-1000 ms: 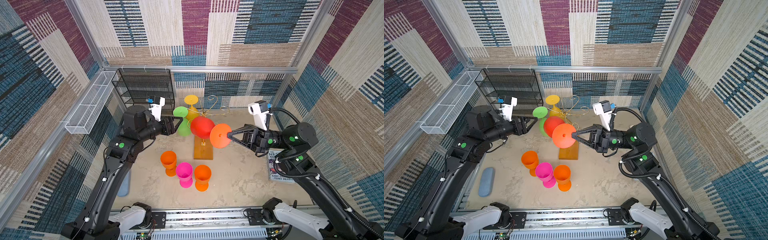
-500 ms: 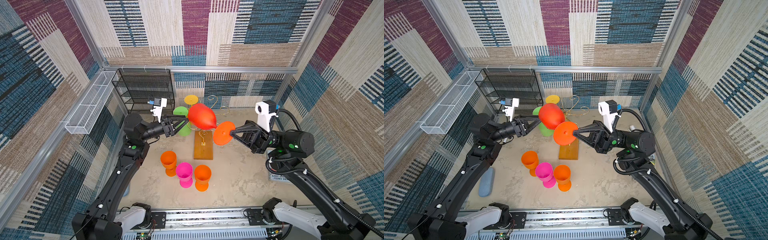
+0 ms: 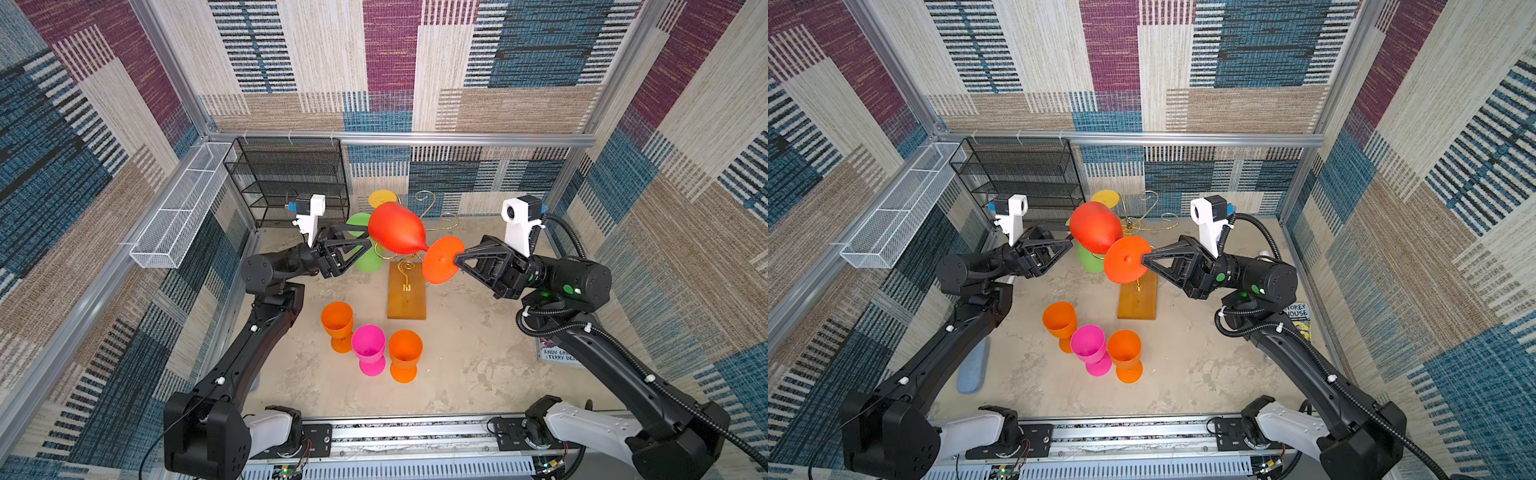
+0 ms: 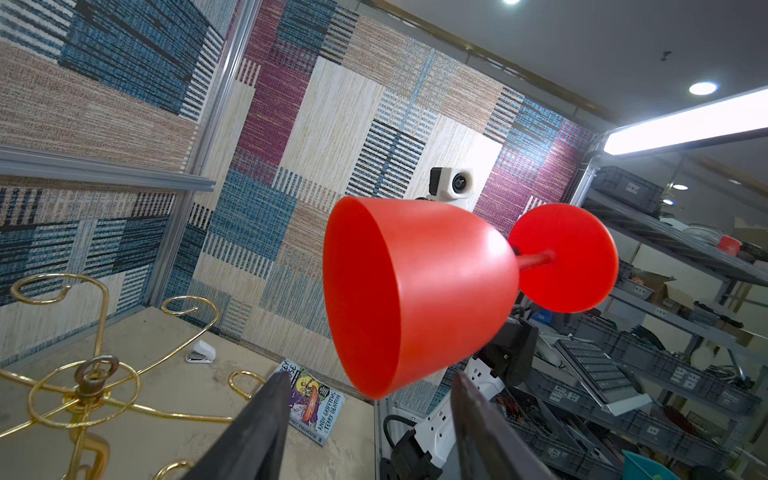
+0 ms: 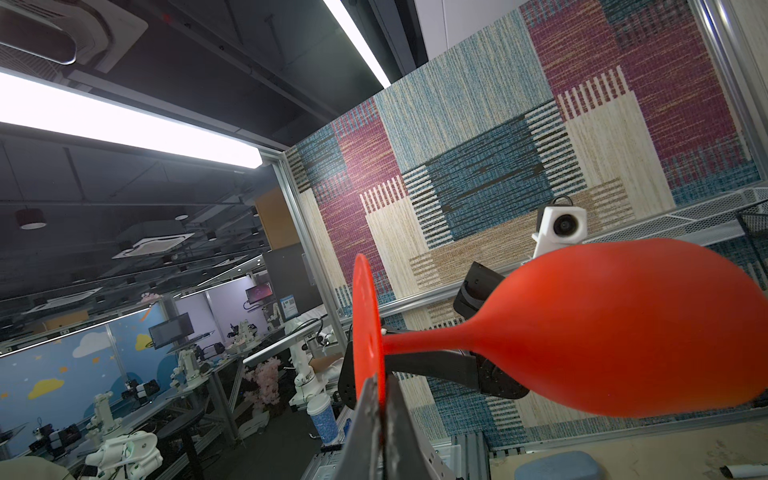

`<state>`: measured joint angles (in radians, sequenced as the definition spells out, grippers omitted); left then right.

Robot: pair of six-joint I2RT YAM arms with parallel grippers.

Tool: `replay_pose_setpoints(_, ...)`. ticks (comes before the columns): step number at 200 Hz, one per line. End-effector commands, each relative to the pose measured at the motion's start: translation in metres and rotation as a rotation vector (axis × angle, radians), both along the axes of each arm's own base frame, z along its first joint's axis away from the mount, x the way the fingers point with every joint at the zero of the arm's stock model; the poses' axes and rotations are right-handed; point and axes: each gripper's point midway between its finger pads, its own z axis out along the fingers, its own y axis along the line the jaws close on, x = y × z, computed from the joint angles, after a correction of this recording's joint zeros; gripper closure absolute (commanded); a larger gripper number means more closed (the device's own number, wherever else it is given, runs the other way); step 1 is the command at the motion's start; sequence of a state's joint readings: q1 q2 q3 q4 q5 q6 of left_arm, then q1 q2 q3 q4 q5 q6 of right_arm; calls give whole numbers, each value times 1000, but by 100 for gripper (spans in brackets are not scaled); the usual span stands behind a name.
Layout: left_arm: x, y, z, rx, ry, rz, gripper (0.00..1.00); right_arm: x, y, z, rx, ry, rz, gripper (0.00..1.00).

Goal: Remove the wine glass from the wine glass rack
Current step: 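Close the left gripper on the red glass's bowl beside the right gripper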

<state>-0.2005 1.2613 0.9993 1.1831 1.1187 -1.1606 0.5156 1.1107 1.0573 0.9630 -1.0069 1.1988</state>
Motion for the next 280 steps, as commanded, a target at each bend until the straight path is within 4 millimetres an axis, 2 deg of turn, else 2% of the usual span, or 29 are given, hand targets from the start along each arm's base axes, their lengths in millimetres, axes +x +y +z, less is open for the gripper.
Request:
replay_pose_setpoints(1, -17, 2, 13, -24, -74, -54, 36, -2, -4, 4, 37, -4, 5, 100)
replay_pose_setpoints(87, -31, 0, 13, 8, -82, -105, 39, 15, 3, -8, 70, 59, 34, 100)
replay_pose_setpoints(143, -41, 1, 17, 17, -95, -116, 60, 29, 5, -13, 82, 114, 47, 100)
replay_pose_setpoints(186, -46, 2, 21, 12, -104, -117, 83, 38, 5, -17, 74, 169, 45, 100)
replay_pose_setpoints(230, -55, 4, 30, 0, -127, -115, 95, 54, 6, -25, 56, 250, 38, 93)
replay_pose_setpoints(254, -60, 5, 34, -1, -138, -118, 100, 66, 8, -33, 46, 305, 37, 84)
replay_pose_setpoints(280, -65, 6, 37, 0, -149, -122, 100, 76, 6, -39, 58, 345, 39, 73)
